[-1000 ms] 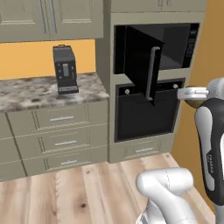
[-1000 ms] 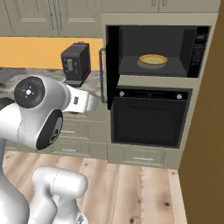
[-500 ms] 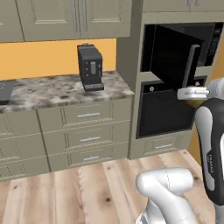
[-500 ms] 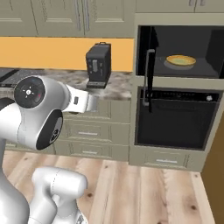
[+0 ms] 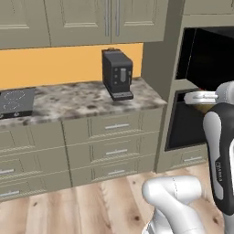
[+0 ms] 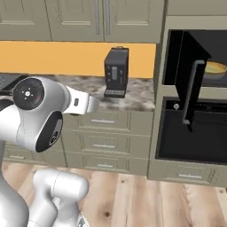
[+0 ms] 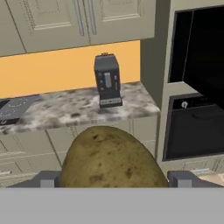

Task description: Retrieve the reheated potato from the microwave, then place the potato, cheese, and condiment on the cutting board.

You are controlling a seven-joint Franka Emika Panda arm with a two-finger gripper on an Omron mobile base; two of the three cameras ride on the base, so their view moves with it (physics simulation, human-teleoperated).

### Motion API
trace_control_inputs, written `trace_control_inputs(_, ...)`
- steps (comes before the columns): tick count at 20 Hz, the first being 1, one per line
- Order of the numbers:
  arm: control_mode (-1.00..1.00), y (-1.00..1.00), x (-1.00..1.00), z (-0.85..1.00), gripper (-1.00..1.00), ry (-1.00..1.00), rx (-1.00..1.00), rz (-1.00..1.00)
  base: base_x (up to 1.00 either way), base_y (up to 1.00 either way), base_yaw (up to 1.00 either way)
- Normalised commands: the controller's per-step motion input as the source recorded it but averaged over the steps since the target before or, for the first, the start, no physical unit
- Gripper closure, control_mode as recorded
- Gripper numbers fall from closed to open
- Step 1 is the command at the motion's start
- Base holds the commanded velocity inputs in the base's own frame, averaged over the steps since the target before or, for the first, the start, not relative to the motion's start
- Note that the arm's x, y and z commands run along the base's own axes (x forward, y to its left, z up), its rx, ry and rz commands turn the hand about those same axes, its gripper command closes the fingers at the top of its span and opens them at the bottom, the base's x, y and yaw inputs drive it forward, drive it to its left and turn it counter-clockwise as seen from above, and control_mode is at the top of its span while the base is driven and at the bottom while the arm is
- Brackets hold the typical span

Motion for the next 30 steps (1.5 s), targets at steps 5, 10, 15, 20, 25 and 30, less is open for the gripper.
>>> trace_control_inputs(5,1.00,0.00,0.00,0.00,1.00,0.00,0.00,0.00,0.63,0.65,0.00)
trace_control_inputs(10,1.00,0.00,0.00,0.00,1.00,0.00,0.00,0.00,0.48,0.79,0.00)
trace_control_inputs(15,1.00,0.00,0.00,0.00,1.00,0.00,0.00,0.00,0.38,0.84,0.00)
trace_control_inputs(20,1.00,0.00,0.00,0.00,1.00,0.00,0.00,0.00,0.37,0.85,0.00)
trace_control_inputs(25,1.00,0.00,0.00,0.00,1.00,0.00,0.00,0.00,0.35,0.85,0.00)
trace_control_inputs(30,1.00,0.00,0.00,0.00,1.00,0.00,0.00,0.00,0.32,0.86,0.00)
